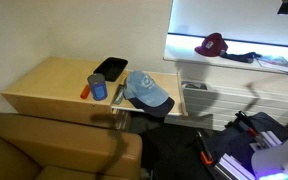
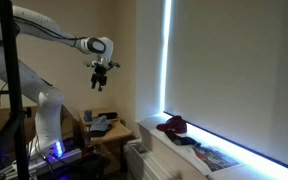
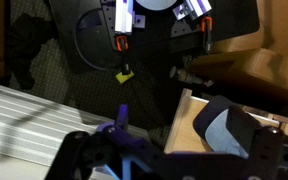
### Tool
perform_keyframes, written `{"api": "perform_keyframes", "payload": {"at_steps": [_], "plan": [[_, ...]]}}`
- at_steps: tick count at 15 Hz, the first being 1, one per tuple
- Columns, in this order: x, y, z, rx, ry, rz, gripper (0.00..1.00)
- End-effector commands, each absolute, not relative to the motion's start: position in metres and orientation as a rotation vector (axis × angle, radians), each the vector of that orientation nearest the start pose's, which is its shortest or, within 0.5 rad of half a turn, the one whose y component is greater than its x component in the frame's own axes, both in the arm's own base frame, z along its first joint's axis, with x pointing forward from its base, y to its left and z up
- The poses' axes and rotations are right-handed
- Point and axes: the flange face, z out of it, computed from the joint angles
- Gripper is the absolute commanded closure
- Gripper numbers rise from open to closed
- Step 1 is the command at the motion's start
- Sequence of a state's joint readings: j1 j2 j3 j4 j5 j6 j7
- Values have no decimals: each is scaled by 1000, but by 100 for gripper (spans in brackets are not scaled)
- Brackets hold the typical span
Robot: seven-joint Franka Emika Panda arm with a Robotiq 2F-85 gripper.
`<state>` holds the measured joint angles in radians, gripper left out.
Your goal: Put the maroon cap on top of the blue cap in the top drawer
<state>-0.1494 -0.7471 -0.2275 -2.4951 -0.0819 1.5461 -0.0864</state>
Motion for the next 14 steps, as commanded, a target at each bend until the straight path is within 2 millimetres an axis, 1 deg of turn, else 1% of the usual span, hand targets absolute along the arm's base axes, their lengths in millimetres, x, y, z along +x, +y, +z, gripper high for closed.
{"api": "perform_keyframes", "payload": {"at_steps": [1,2,3,4,6,8,9,11,13,14], "plan": [[279,-129,505,-2998,313,296,0],[288,-127,492,-3044,271,333,0],[299,-135,470,-3117,362,343,0],[310,-144,453,-3148,402,355,0],[334,-166,425,-3231,533,274,0],[363,-191,405,-3283,675,144,0],[379,-205,392,-3276,761,84,0],[406,-234,376,-3203,940,-20,0],[433,-263,366,-3109,1052,-28,0],[447,-273,367,-3060,1064,1,0]]}}
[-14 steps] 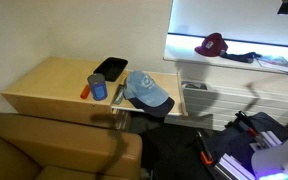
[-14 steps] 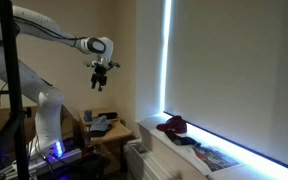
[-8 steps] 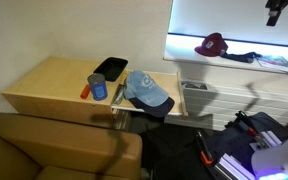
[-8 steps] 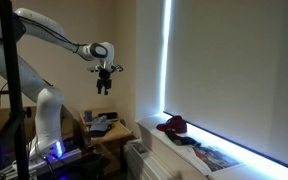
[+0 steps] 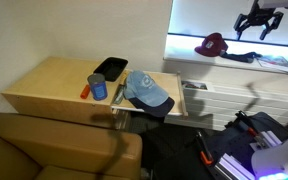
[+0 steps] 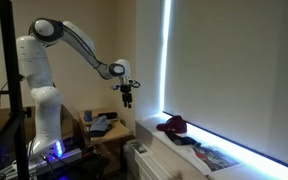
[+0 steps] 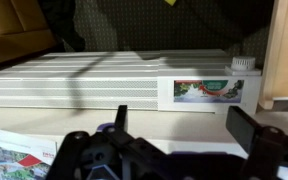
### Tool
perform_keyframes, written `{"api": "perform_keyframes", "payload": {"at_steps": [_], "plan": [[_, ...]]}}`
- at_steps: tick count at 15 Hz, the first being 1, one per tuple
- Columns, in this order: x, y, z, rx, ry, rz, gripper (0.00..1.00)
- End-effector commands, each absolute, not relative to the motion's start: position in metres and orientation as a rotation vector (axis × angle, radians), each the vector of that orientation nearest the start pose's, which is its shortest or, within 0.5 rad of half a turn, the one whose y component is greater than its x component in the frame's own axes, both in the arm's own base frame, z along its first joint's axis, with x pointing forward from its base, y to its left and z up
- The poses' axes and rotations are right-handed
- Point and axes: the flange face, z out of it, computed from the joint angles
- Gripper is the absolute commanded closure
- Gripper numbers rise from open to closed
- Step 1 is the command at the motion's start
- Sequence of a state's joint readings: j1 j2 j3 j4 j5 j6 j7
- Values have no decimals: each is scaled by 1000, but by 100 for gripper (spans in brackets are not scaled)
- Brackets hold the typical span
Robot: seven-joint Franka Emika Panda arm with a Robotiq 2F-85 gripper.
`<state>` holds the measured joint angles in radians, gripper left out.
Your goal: Put the maroon cap on top of the blue cap in the top drawer
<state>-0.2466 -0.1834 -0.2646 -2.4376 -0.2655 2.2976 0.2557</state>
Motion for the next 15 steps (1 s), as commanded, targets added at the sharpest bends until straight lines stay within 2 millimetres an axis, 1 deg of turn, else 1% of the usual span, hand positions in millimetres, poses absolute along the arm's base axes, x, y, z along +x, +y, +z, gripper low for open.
{"api": "perform_keyframes", "payload": {"at_steps": [1,2,3,4,5,6,7,8,9,10,11,12,13,14,15], "plan": [[460,-279,373,-3016,1051,0,0],[431,-259,370,-3062,1047,-32,0],[444,-269,371,-3037,1055,-33,0],[454,-274,371,-3031,1061,-30,0],[459,-277,370,-3030,1065,-28,0],[454,-271,364,-3065,994,9,0],[455,-271,356,-3081,937,44,0],[465,-274,346,-3029,871,75,0],[473,-277,339,-2991,830,60,0],[487,-284,334,-2947,793,54,0],[499,-292,330,-2916,806,44,0],[515,-294,326,-2895,846,29,0],[530,-302,323,-2880,902,1,0],[544,-310,322,-2872,957,-38,0],[552,-324,322,-2863,1010,-71,0]]}}
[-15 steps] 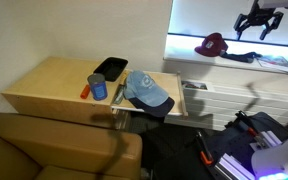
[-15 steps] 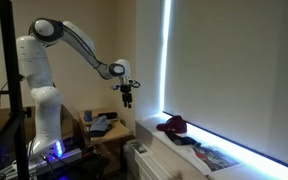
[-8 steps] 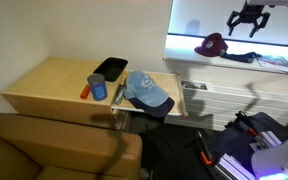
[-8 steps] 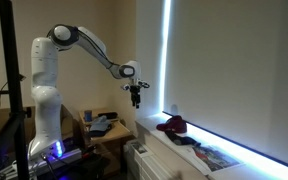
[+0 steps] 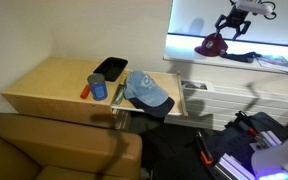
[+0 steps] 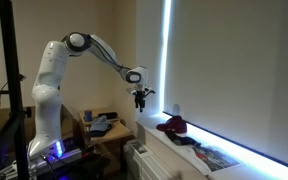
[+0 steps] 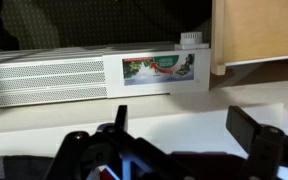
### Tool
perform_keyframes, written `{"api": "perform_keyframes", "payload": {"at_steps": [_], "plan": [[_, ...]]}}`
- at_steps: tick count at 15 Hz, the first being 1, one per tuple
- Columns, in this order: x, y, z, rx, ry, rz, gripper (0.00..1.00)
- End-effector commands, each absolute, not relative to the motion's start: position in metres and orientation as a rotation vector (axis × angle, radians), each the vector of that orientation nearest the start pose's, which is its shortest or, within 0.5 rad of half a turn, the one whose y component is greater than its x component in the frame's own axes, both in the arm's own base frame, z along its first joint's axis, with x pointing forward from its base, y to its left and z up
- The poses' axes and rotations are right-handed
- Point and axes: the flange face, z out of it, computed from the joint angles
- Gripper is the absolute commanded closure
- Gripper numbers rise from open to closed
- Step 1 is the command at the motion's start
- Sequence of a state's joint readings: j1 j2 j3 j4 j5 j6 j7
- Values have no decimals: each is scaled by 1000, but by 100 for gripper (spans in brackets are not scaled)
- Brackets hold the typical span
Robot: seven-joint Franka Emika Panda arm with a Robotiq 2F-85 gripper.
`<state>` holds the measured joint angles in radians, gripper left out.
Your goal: Put the maroon cap on top of the blue cap in the top drawer
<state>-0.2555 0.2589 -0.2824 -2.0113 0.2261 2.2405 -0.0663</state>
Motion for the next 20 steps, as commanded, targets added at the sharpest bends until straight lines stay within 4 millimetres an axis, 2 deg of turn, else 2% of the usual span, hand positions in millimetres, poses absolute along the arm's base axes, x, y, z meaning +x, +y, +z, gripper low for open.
{"api": "perform_keyframes", "payload": {"at_steps": [1,4,9,11,12,13,16,20], "plan": [[563,-331,321,-2854,1050,-81,0],[593,-354,316,-2882,1206,-187,0],[634,-384,297,-2936,1401,-586,0],[636,-397,293,-2938,1530,-690,0],[632,-388,296,-2917,1598,-625,0],[629,-392,290,-2922,1514,-619,0],[630,-392,286,-2921,1531,-615,0],[644,-402,241,-2956,1488,-887,0]]}}
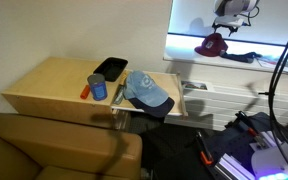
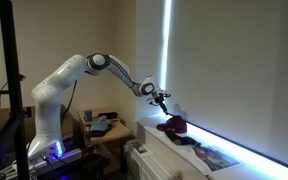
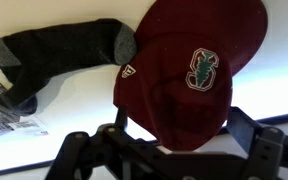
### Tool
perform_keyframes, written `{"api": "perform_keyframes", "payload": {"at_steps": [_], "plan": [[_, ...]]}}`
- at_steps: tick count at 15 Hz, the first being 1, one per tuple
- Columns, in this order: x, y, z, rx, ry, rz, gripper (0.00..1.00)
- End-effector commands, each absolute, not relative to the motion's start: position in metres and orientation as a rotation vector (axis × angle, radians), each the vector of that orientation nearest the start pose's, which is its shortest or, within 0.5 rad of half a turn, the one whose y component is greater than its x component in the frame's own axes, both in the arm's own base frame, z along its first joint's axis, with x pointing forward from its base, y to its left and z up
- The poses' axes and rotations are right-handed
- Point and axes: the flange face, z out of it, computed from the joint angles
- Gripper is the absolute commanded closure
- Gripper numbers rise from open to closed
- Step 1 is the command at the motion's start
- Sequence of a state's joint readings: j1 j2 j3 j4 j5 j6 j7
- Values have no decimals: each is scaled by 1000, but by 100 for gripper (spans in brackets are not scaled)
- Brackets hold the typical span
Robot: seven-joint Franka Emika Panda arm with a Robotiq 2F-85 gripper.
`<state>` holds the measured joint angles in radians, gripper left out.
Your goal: Put the maroon cap on top of the blue cap in the top drawer
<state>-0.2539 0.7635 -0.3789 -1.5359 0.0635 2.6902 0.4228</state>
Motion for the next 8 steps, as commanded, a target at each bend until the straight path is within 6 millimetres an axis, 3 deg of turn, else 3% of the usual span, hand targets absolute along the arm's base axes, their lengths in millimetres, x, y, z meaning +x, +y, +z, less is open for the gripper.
{"api": "perform_keyframes", "payload": {"at_steps": [1,4,8], "plan": [[647,-403,231,-2953,1478,-944,0],[655,-406,203,-2948,1458,-1091,0],[661,-417,180,-2948,1471,-1280,0]]}}
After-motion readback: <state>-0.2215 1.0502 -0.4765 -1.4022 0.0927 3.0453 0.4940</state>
